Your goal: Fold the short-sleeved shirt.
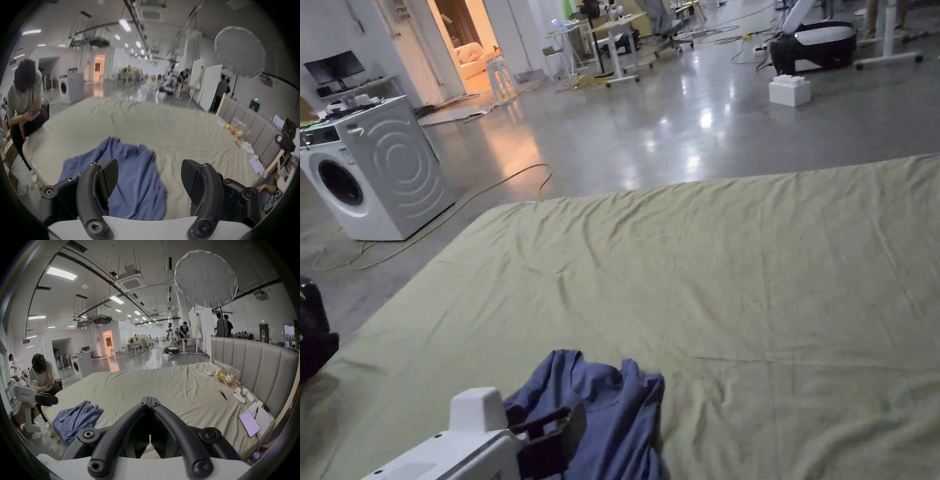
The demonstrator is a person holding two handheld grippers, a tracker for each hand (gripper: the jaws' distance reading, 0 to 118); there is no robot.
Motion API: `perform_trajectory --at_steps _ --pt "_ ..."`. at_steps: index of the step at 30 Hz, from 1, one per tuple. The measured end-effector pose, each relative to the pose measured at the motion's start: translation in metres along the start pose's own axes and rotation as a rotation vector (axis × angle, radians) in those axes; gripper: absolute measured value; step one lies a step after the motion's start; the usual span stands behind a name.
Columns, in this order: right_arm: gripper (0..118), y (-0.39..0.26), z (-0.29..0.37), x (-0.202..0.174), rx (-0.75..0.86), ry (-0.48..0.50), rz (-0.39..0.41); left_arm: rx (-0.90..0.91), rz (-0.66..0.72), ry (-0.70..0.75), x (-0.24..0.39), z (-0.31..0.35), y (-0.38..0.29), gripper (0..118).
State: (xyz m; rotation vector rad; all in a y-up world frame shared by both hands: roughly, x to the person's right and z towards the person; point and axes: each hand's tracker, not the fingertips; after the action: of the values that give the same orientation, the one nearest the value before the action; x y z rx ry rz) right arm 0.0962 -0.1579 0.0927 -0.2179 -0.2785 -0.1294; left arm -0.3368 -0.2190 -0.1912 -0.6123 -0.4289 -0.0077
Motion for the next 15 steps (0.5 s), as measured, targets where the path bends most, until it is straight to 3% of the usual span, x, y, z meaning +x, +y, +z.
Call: perform_trajectory --at_steps 7,11,15 --pt "0 -0.027 -0.019 0.011 -0.148 -0.044 -0.004 -0.187 0.026 0.039 -0.048 -0.123 -0.030 86" --pt "0 -0.039 -0.031 0.013 -0.209 -0.071 -0.003 -0.238 0.069 0.080 -0.072 -0.165 -0.037 88" --pt "0 -0.047 -0.043 0.013 -0.257 -0.075 0.002 -0.345 0.028 0.127 -0.081 -0.196 -0.050 86"
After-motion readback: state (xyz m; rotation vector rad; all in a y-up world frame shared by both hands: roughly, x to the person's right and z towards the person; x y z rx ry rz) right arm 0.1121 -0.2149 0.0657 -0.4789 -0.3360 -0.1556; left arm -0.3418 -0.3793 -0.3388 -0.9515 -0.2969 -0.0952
